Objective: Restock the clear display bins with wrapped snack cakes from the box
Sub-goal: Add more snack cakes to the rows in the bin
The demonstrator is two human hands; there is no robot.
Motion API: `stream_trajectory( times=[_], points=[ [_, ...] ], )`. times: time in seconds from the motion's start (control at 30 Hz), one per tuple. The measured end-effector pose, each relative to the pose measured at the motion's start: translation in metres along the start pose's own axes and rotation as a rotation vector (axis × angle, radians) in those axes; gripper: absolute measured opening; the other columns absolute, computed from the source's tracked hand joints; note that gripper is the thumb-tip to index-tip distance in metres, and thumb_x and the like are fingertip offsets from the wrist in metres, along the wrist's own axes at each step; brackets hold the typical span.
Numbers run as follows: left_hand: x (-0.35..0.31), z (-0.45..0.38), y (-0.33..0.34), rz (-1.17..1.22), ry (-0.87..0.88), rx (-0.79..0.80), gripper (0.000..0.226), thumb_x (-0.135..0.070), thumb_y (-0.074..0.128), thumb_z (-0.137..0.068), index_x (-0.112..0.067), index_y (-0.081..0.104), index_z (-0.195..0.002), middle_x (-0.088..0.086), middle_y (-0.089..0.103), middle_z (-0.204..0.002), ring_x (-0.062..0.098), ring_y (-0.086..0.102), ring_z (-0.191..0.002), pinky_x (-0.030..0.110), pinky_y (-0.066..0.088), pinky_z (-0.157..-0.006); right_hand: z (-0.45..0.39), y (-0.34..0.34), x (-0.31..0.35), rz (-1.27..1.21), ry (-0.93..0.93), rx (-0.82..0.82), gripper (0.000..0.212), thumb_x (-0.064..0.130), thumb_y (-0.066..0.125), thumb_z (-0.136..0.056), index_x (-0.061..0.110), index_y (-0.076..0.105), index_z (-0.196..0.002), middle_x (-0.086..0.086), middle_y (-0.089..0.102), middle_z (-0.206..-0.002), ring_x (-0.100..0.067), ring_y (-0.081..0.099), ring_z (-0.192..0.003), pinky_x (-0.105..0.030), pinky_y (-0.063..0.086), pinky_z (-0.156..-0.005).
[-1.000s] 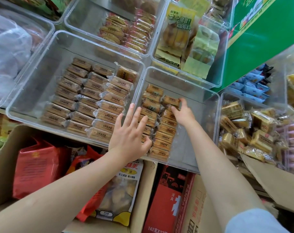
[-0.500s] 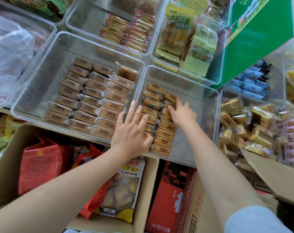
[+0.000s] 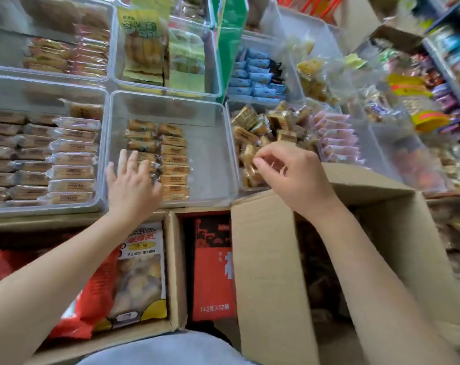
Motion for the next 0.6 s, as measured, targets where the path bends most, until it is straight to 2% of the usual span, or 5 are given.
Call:
stream_trajectory(
  times=[0.13, 0.27, 0.4, 0.5, 0.6],
  points=[
    [-0.145, 0.074, -0.001, 0.595, 0.197, 0.202, 0.058, -0.036, 0.057, -0.099, -0.015, 0.039, -0.151, 0.008, 0.033, -0.160, 0.023, 0.025, -0.149, 0.040, 0.021, -0.122, 0.077, -0.065, -0.069, 0.086, 0.266, -0.120, 0.013, 0.020, 0.062, -0.096, 0.020, 0.063, -0.083, 0.011, 0.056, -0.070, -0.009, 0.051, -0.067, -0.007, 0.038, -0.062],
    [-0.240, 0.137, 0.000, 0.802, 0.298, 0.224, 0.074, -0.045, 0.059, -0.094, -0.029, 0.024, -0.157, -0.008, 0.012, -0.167, 0.009, 0.008, -0.153, 0.034, 0.012, -0.123, 0.125, -0.073, -0.158, 0.228, 0.468, -0.049, 0.017, 0.027, 0.057, -0.098, 0.018, 0.062, -0.084, 0.007, 0.055, -0.077, -0.017, 0.053, -0.076, -0.028, 0.036, -0.065],
    [-0.256, 0.149, 0.018, 0.747, 0.249, 0.188, 0.076, -0.016, 0.052, -0.100, -0.035, 0.011, -0.160, -0.023, -0.013, -0.165, -0.009, -0.009, -0.147, 0.022, 0.012, -0.120, 0.135, -0.044, -0.210, 0.293, 0.451, 0.091, 0.013, 0.023, 0.056, -0.098, 0.014, 0.065, -0.097, 0.000, 0.058, -0.094, -0.023, 0.057, -0.089, -0.030, 0.040, -0.068],
    [-0.250, 0.147, 0.023, 0.834, 0.227, 0.208, 0.072, -0.015, 0.045, -0.101, -0.042, 0.011, -0.159, -0.030, -0.010, -0.163, -0.019, -0.010, -0.141, 0.007, 0.009, -0.107, 0.127, 0.001, -0.236, 0.383, 0.406, 0.282, 0.028, 0.023, 0.056, -0.096, 0.012, 0.064, -0.121, -0.011, 0.059, -0.123, -0.033, 0.055, -0.116, -0.041, 0.050, -0.088],
    [-0.249, 0.148, 0.025, 0.938, 0.204, 0.217, 0.073, -0.017, 0.043, -0.096, -0.044, 0.014, -0.158, -0.032, -0.005, -0.163, -0.015, -0.004, -0.147, 0.011, 0.010, -0.112, 0.123, 0.048, -0.261, 0.684, 0.340, 0.472, 0.037, 0.020, 0.049, -0.100, 0.015, 0.056, -0.135, -0.011, 0.047, -0.142, -0.033, 0.040, -0.132, -0.045, 0.038, -0.106]
  ],
)
Point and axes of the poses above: each hand's wrist, its own z-axis away from the middle knuckle, its own y-axis out of the palm, x = y × z, the point moved 6 cm from there along -z, towards the middle knuckle
